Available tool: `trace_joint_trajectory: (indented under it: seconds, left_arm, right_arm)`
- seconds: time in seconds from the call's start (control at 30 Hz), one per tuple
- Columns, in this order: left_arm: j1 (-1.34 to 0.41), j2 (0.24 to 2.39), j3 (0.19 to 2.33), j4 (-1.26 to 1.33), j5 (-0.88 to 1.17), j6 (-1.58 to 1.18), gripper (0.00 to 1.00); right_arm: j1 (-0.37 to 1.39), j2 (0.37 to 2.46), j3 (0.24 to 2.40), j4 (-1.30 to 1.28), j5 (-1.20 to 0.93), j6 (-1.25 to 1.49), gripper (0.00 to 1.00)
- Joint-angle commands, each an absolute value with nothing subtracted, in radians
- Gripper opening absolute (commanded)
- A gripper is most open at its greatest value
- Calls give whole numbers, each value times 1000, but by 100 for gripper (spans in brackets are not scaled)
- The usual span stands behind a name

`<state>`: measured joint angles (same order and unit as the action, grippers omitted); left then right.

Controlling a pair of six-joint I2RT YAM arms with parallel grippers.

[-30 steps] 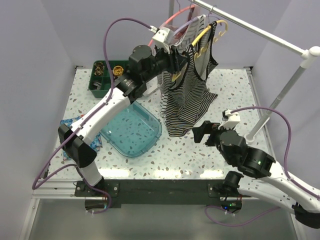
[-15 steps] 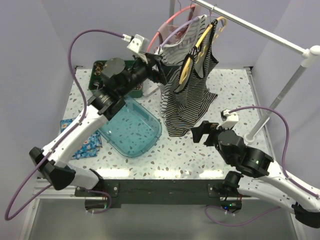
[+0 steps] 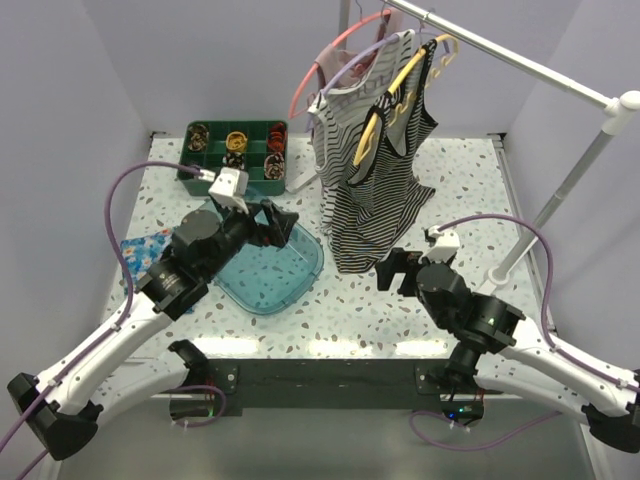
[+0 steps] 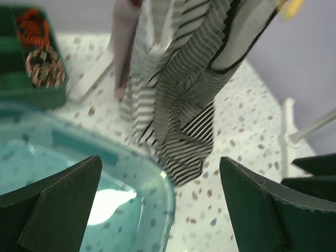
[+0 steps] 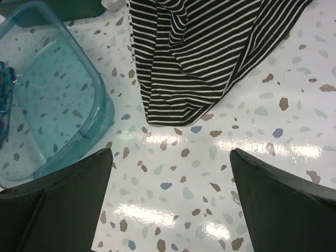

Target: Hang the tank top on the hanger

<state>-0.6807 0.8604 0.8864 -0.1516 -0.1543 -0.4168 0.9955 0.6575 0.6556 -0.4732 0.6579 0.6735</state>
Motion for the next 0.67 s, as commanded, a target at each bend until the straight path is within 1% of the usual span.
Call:
trace_joint_trajectory:
  seconds: [0.0, 0.1, 0.27, 0.63]
  left_arm:
    - [-676, 799, 740, -270, -296, -526, 100]
    - [-675, 770, 666, -272, -291, -561, 100]
    - [-676, 744, 612, -255, -287, -589, 100]
    - [-676, 764, 611, -236, -255, -609, 100]
  right_arm:
    - [997, 678, 635, -379, 667, 718, 99]
    - [997, 680, 624, -371, 675, 730, 99]
    - [999, 675, 603, -374, 683, 752, 99]
    - [999, 672, 606, -377, 706, 741, 99]
